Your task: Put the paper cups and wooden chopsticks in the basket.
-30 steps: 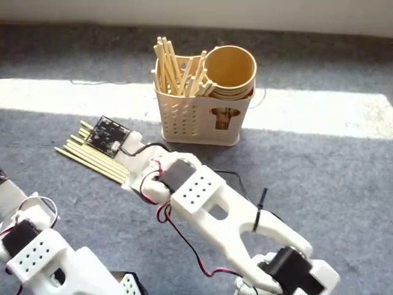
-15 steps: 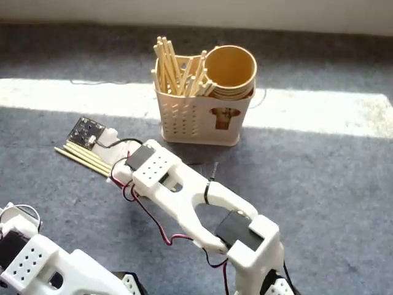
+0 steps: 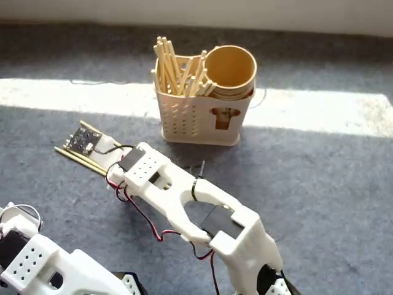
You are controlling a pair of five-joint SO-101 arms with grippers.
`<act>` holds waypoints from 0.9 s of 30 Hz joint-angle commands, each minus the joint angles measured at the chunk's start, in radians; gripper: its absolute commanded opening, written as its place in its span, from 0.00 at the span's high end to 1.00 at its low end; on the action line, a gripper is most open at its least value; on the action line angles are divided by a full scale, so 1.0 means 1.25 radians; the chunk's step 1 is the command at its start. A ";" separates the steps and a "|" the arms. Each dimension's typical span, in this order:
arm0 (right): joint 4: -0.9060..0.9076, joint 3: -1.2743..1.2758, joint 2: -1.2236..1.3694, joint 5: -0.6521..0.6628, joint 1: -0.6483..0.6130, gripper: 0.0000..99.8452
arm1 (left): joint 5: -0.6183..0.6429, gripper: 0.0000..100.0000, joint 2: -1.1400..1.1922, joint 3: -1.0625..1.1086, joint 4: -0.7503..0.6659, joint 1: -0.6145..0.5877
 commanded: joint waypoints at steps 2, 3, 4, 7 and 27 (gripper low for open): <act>0.009 -0.024 0.008 0.000 -0.004 0.88 | 0.007 0.89 -0.012 -0.003 -0.016 0.014; 0.009 -0.024 0.009 0.000 -0.004 0.88 | 0.007 0.89 -0.012 -0.003 -0.016 0.014; 0.009 -0.024 0.009 0.000 -0.004 0.88 | 0.007 0.89 -0.012 -0.003 -0.016 0.014; 0.010 -0.024 0.009 0.000 -0.003 0.88 | 0.007 0.89 -0.012 -0.003 -0.016 0.013; 0.122 -0.048 -0.082 -0.001 0.041 1.00 | 0.006 0.89 -0.012 -0.002 -0.016 0.013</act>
